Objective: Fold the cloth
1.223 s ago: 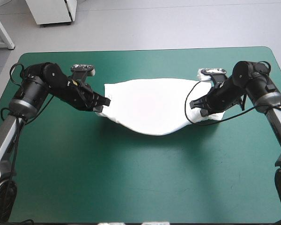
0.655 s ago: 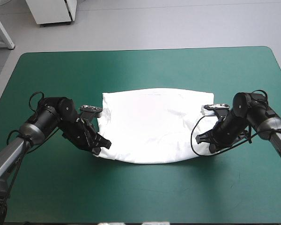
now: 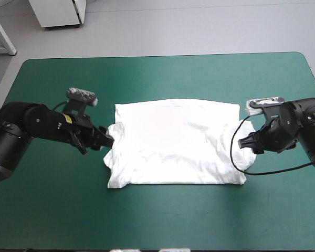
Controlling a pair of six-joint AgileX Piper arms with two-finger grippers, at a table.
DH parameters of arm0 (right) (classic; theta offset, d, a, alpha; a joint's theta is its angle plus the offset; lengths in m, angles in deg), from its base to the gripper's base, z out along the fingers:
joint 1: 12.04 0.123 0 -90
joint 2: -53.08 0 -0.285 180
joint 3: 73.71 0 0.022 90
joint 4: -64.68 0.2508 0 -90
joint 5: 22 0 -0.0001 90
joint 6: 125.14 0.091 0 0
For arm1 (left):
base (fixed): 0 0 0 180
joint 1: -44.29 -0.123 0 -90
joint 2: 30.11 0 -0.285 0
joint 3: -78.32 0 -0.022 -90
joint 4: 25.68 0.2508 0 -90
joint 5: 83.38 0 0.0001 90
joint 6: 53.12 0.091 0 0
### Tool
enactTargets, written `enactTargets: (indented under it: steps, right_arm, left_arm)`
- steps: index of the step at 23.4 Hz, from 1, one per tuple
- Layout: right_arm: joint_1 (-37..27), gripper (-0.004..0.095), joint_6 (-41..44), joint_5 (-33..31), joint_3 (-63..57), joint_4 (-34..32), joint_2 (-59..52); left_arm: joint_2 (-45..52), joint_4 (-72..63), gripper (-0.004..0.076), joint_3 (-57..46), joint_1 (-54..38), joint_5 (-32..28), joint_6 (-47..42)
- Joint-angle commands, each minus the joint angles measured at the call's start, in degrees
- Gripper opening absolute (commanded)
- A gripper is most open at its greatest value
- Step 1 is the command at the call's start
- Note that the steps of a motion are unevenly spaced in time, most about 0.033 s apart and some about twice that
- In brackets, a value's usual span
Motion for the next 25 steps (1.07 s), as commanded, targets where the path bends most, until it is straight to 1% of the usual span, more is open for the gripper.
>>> enactTargets:
  steps: [1,4,6,10,12,16,18,21,23,25]
  right_arm:
    - [-0.13,0.0564,3.00,3.66,4.50,-4.55,-1.62]
    - [-0.13,0.0564,6.22,10.13,4.62,-4.68,-1.07]
    - [-0.13,0.0564,7.20,12.63,4.62,-3.71,1.30]
    - [-0.13,0.0564,7.35,13.51,4.62,-3.60,6.62]
    - [-0.13,0.0564,8.52,15.60,4.62,-5.69,10.12]
    - [-0.13,0.0564,9.87,16.01,4.87,-9.30,14.41]
    - [-0.22,0.0564,10.17,16.79,4.96,-9.82,16.99]
    - [-0.35,0.0564,10.17,17.68,4.96,-9.70,19.49]
    - [-1.93,0.0564,10.42,17.95,4.96,-7.83,21.28]
    - [-5.01,0.0564,9.76,18.50,4.96,-4.30,22.90]
  left_arm:
    - [2.47,0.16,0.0431,9.26,0.24,-7.50,-0.82]
    - [1.51,0.53,0.0431,15.00,0.24,-10.91,-0.47]
    - [0.57,0.53,0.0431,18.29,0.24,-12.27,-0.38]
    - [0.20,0.53,0.0431,19.49,0.24,-12.51,0.56]
    - [0.20,0.53,0.0431,19.49,0.24,-11.31,0.61]
    - [0.20,0.57,0.0431,19.49,0.24,-10.79,0.70]
    - [0.20,0.57,0.0431,19.49,0.24,-10.48,0.70]
    - [0.20,0.57,0.0431,19.49,0.24,-10.24,0.87]
    - [0.20,0.57,0.0431,19.49,0.24,-9.94,0.87]
    - [0.20,0.57,0.0430,19.49,0.24,-8.04,0.87]
